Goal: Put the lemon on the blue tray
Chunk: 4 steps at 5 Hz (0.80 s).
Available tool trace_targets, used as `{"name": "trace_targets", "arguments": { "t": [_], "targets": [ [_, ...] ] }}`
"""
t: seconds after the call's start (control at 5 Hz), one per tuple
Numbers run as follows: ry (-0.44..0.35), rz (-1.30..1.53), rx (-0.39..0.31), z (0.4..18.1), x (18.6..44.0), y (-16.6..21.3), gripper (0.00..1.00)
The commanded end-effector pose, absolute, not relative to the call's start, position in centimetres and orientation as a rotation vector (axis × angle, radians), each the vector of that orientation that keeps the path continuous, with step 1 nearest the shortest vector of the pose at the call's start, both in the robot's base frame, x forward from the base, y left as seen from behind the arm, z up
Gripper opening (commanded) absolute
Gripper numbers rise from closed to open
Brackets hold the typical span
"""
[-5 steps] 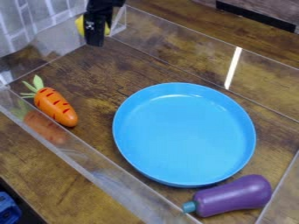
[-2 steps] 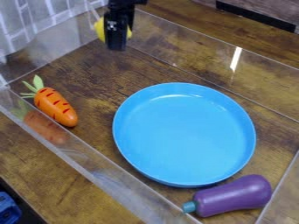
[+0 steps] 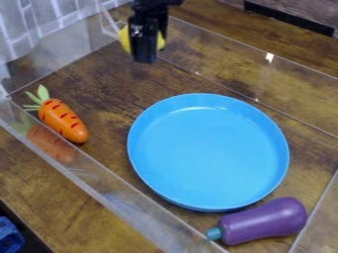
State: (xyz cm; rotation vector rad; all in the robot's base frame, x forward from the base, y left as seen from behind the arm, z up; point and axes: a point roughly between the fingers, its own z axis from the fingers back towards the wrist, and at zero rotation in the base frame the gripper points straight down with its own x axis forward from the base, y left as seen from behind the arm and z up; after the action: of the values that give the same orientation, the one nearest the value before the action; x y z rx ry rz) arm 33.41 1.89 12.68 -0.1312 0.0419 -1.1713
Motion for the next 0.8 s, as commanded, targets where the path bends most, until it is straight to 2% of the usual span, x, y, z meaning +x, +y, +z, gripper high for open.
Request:
{"name": "trace_targets", "arguments": {
  "t": [0.0,0.2,0.6],
  "targets": [
    [-0.028,-1.21,-0.124,16.0,31.5,-1.3,0.0],
    [-0.032,-1.24,-0.132,16.2,30.7,-3.1,0.0],
    [-0.026,-1.293,-0.172,13.0,28.5,-6.9,0.0]
  ]
}}
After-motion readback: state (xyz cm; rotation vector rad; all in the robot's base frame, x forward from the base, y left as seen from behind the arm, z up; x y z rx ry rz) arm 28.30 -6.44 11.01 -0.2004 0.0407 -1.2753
